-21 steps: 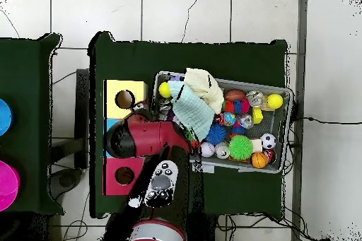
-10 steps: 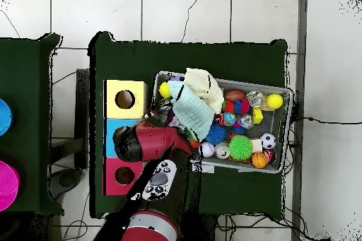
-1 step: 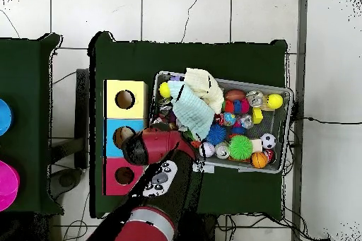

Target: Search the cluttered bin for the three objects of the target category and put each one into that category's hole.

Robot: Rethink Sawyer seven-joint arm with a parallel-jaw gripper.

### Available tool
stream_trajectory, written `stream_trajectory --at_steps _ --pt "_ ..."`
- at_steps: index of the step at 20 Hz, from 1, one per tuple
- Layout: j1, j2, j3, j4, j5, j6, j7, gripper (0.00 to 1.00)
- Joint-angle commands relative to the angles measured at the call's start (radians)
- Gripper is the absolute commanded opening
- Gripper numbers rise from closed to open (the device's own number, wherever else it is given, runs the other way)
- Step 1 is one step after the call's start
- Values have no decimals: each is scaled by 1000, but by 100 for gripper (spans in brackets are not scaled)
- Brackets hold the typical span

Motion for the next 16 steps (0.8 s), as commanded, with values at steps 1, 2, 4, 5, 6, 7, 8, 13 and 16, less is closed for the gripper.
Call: stream_trajectory --at_steps 1,2,4,5,6,7,8,13,16 --pt "-70 63 71 37 -25 -68 40 100" --pt "-83 67 89 37 -26 -68 31 100" --pt "-100 68 116 49 -27 -65 23 100" --pt "-103 68 125 53 -25 -59 21 100" --pt "-109 61 139 68 -23 -52 20 100" --pt "-117 51 155 80 -25 -37 11 100" --pt "-125 41 172 92 -26 -22 3 100" --pt "-207 -51 285 149 -31 165 -97 100" --pt "-256 -145 361 199 -14 344 -157 100"
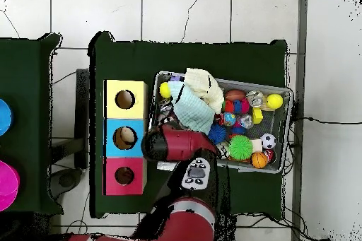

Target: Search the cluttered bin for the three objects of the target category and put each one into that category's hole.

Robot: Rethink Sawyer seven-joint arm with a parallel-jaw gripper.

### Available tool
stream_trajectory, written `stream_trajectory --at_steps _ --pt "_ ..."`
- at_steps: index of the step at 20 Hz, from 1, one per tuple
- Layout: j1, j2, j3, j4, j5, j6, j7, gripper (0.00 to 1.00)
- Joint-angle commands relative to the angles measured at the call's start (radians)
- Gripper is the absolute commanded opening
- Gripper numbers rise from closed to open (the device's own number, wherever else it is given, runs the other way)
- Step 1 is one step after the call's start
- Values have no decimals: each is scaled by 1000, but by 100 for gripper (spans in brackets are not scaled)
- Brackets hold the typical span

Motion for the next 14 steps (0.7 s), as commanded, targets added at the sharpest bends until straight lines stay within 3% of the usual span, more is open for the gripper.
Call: stream_trajectory --at_steps 1,3,7,11,13,14 --pt "-91 -108 238 159 -11 343 -163 100" --pt "-125 -151 270 177 -8 420 -190 100" --pt "-127 -170 246 126 -73 412 -222 100" --pt "-175 -129 273 64 -118 414 -251 100" --pt "-173 -80 268 4 -162 360 -237 100" --pt "-154 -34 238 -48 -214 268 -209 100"
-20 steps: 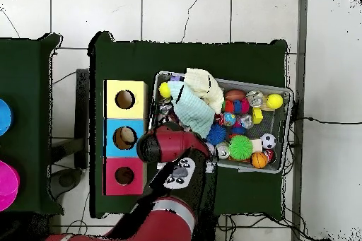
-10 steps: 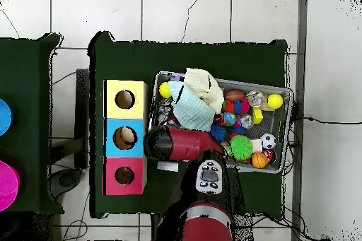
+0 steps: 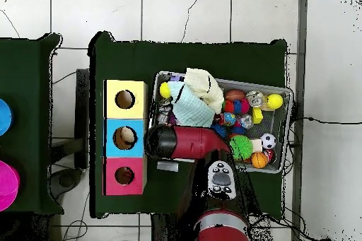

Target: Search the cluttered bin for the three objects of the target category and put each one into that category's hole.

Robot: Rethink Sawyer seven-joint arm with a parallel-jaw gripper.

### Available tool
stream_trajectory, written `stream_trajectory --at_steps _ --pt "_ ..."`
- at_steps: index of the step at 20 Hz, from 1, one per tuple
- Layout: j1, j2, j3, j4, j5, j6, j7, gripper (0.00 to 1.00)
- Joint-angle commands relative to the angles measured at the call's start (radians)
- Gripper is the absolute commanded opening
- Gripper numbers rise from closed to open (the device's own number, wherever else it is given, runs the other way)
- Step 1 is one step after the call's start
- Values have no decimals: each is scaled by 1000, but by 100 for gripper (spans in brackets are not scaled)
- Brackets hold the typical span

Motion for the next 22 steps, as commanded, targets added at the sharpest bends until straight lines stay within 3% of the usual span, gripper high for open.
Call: stream_trajectory --at_steps 1,4,17,19,20,22 --pt "-13 125 71 -132 -167 -114 -188 100" --pt "28 202 20 -209 -230 -256 -97 100" --pt "89 279 -69 -280 -281 -370 3 100" --pt "156 304 -175 -324 -295 -416 62 100" --pt "234 359 -312 -380 -294 -469 140 100" --pt "311 456 -485 -445 -251 -549 220 100"
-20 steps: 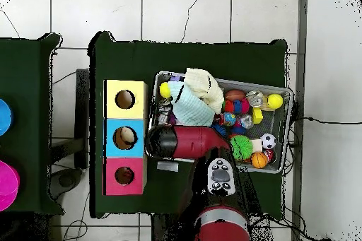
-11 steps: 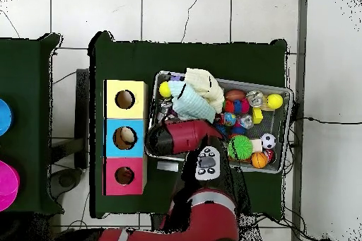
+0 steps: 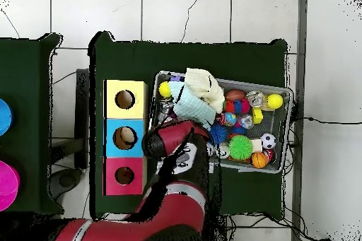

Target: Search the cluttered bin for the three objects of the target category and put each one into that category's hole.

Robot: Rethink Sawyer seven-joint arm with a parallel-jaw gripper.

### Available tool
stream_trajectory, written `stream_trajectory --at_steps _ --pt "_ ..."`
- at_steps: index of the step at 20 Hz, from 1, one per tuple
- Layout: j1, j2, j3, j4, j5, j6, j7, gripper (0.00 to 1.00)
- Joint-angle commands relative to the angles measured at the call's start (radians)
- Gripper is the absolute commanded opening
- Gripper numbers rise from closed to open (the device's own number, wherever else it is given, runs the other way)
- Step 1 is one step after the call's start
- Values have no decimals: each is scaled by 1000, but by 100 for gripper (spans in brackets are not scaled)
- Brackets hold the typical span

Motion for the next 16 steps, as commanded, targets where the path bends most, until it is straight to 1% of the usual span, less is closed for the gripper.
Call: stream_trajectory --at_steps 1,2,4,5,7,8,10,13,16 --pt "127 239 -331 -241 11 -249 229 100" --pt "150 297 -414 -266 63 -300 246 100" --pt "165 376 -519 -293 173 -379 232 100" --pt "173 405 -562 -293 232 -416 216 100" --pt "199 487 -680 -273 410 -514 179 100" --pt "208 520 -720 -254 508 -567 151 100" --pt "210 540 -743 -225 623 -633 88 100" --pt "198 529 -724 -202 689 -684 19 100" --pt "186 508 -706 -193 704 -720 -26 100"
